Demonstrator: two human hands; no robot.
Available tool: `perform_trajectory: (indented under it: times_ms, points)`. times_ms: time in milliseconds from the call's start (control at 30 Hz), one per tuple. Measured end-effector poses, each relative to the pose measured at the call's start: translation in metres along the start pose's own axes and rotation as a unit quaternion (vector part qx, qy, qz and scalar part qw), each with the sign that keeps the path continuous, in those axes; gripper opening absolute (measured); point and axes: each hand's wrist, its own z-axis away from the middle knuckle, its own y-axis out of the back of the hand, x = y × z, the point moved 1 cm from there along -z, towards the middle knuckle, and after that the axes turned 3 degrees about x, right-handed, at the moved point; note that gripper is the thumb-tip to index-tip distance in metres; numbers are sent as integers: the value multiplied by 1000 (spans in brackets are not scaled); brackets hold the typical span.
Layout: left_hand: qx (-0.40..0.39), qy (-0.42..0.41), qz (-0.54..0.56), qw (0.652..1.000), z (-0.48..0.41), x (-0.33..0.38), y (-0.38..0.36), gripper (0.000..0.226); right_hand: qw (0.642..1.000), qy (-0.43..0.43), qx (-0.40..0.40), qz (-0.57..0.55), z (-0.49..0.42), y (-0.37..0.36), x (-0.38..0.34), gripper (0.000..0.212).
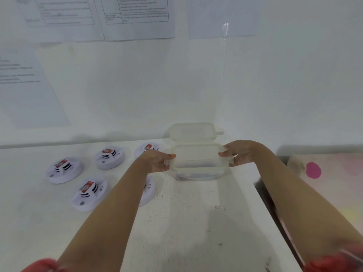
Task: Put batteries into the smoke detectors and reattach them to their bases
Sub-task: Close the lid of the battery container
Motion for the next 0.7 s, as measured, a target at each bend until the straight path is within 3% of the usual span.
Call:
perform_trajectory:
  times_ms: [267, 367, 433, 467, 533, 567, 633, 700]
  points:
    - [21, -27, 31, 999, 6, -8, -3, 19, 999, 2, 34, -29, 2, -6, 13, 19]
    - [31, -43, 44, 998, 6, -10, -4, 16, 997, 15, 40, -65, 4, -7, 19, 11]
    - [43, -56, 62, 996, 4, -11, -4, 11, 994, 25, 79, -64, 7, -10, 20, 13]
    - [53, -56, 65, 995, 6, -12, -5, 19, 992, 33, 113, -37, 9, -11, 20, 17]
    - [111, -116, -53, 986, 6, -12, -5, 17, 977, 52, 196, 69, 14, -13, 19, 40]
    - [153, -147, -149, 966, 7, -12, -5, 32, 962, 66, 238, 120, 17, -16, 18, 48]
    - [212, -218, -283, 910, 12, -11, -9, 47, 928, 94, 309, 186, 19, -21, 17, 53]
    - [227, -233, -337, 884, 13, -11, -12, 43, 908, 110, 334, 226, 19, -28, 17, 51]
